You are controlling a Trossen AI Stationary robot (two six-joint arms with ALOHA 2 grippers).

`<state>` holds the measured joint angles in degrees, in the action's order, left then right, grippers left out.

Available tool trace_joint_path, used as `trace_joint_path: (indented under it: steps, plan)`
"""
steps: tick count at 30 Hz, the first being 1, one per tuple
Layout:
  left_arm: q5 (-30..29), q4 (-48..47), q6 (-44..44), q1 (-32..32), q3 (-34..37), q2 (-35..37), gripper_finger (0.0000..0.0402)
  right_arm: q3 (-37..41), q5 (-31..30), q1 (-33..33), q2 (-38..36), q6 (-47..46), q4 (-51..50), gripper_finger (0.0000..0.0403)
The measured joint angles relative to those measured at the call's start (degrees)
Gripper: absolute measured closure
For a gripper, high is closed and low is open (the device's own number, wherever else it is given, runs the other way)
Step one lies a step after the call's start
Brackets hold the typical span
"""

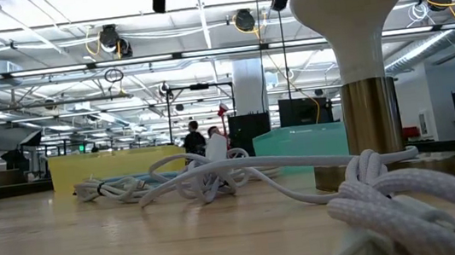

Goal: Pick & Place USB Port
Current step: Put the white and black charger cable into the green bin

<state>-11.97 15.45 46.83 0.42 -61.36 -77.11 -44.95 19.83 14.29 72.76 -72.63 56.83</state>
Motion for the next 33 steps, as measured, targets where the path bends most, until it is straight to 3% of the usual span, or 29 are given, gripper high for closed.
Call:
trace_joint_path:
  steps: [4, 15, 26, 33]
  plan:
    - [1.42, 3.20, 1.10, -0.94, -0.06, -1.12, 0.0389, -0.19, 0.47, -0.03, 1.45, -0.21, -0.10, 0.0224]
    - [3.49, -1.59, 0.87, -1.17, -5.92, -4.74, 0.0389, -0.19, -0.55, -0.03, 2.18, 3.91, -2.35, 0.0170]
    - [8.00, -6.80, 2.40, -0.58, -12.97, -13.46, 0.0389, -0.19, -1.72, -0.31, 2.03, 7.36, -1.91, 0.0188]
    - [6.96, -6.95, 2.19, 0.58, -13.11, -13.06, 0.0389, -0.21, -0.72, -1.32, 1.93, 7.14, -1.34, 0.0212]
